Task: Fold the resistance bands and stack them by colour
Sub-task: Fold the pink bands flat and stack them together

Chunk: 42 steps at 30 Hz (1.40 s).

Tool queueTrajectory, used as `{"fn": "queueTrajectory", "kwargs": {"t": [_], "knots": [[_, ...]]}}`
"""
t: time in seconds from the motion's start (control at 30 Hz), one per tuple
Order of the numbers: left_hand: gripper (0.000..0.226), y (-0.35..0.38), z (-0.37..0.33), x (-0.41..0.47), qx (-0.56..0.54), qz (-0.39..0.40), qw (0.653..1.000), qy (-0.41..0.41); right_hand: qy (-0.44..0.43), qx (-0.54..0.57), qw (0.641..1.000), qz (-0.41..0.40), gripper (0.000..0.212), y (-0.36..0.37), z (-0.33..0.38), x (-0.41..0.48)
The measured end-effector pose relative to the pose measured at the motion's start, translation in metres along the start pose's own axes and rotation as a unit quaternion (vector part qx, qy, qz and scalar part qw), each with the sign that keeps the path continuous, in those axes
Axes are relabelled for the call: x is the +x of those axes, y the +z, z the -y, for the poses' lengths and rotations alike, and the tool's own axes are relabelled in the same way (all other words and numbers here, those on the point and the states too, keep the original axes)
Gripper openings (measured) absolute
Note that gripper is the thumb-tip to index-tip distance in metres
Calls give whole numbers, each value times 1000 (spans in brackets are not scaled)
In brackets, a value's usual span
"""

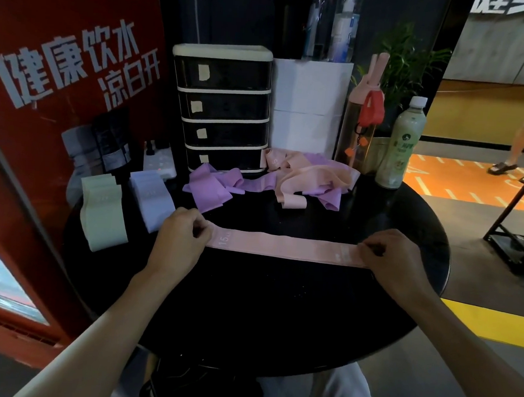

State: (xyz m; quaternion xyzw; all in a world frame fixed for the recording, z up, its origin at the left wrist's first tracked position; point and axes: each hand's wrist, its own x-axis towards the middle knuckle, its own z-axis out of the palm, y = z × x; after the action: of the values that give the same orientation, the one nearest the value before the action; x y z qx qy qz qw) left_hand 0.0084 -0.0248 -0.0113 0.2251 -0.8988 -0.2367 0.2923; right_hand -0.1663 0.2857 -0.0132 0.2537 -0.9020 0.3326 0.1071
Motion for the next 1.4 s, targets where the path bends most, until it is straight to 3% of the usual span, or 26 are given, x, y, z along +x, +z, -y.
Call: {"fn": "queueTrajectory", "kwargs": {"t": [0.07,0.17,0.23,0.33,0.43,0.53,0.73,0.83,0.9,1.17,1.4], "knots": [[9,0,-4,-2,16,-20,1000,16,-4,-5,1000,7,4,0,0,0],[11,7,-28,-7,95,-57,988,107,-5,6,1000,-4,4,1,2,0],[12,17,-52,-11,64,-29,987,146,-6,20,999,-28,5,0,3,1],[13,33,-68,-13,8,55,989,136,-35,-4,999,-26,10,-3,7,9],[21,44,-62,-11,35,98,987,122,-69,-22,997,11,13,-1,25,31],[22,47,-58,-11,37,104,986,123,-121,-41,991,39,14,16,53,57],[25,48,-56,-11,33,98,986,128,-134,-131,978,88,34,69,76,98],[24,50,-55,-10,25,91,987,131,-137,-136,979,71,24,78,74,105],[24,50,-54,-10,24,93,987,132,-140,-116,982,46,14,77,73,106],[18,44,-58,-8,-29,87,989,119,-127,71,989,-5,12,41,91,96],[26,27,-75,-1,-94,10,988,123,-140,162,977,1,10,4,114,80]]}}
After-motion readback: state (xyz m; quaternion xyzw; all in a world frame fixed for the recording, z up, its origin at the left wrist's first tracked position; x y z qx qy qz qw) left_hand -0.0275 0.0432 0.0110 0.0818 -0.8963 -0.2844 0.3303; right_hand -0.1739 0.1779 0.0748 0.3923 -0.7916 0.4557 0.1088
